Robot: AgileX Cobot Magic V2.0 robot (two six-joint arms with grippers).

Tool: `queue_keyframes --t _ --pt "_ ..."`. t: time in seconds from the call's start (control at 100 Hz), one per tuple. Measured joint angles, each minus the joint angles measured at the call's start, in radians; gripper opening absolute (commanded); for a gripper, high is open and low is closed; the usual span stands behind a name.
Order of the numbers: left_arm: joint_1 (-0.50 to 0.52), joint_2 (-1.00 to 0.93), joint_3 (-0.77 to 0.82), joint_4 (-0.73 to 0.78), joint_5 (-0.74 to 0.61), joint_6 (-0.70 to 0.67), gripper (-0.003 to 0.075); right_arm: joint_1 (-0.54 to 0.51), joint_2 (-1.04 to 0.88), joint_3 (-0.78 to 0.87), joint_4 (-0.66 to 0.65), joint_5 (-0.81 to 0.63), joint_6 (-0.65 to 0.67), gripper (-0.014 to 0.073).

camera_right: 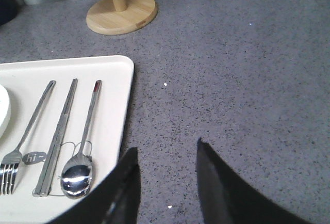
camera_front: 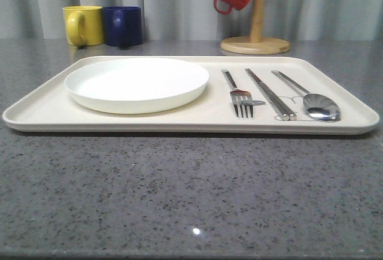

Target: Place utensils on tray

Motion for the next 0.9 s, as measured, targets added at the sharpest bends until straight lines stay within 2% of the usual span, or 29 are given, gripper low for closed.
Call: queue_keyframes --t 0.09,0.14,0.23,0.35,0.9 --pt "0.000 0.000 0.000 0.000 0.000 0.000 -0.0018 0.000 -0.052 0.057 -0.011 -0.033 0.000 0.0278" --pt "0.000 0.000 0.000 0.000 0.000 0.000 -0.0018 0.000 -0.069 0.078 -0.015 -0.045 0.000 0.0244" --pt "0.000 0.000 0.000 0.000 0.000 0.000 -0.0018 0.000 -0.081 0.095 -0.020 -0.055 0.000 0.0128" --pt "0.000 0.000 0.000 0.000 0.000 0.000 -0.0018 0.000 -0.080 0.099 -0.024 -0.066 0.000 -0.0076" --pt "0.000 0.000 0.000 0.000 0.000 0.000 -0.0018 0.000 -0.082 0.099 -0.026 -0.070 0.000 -0.0068"
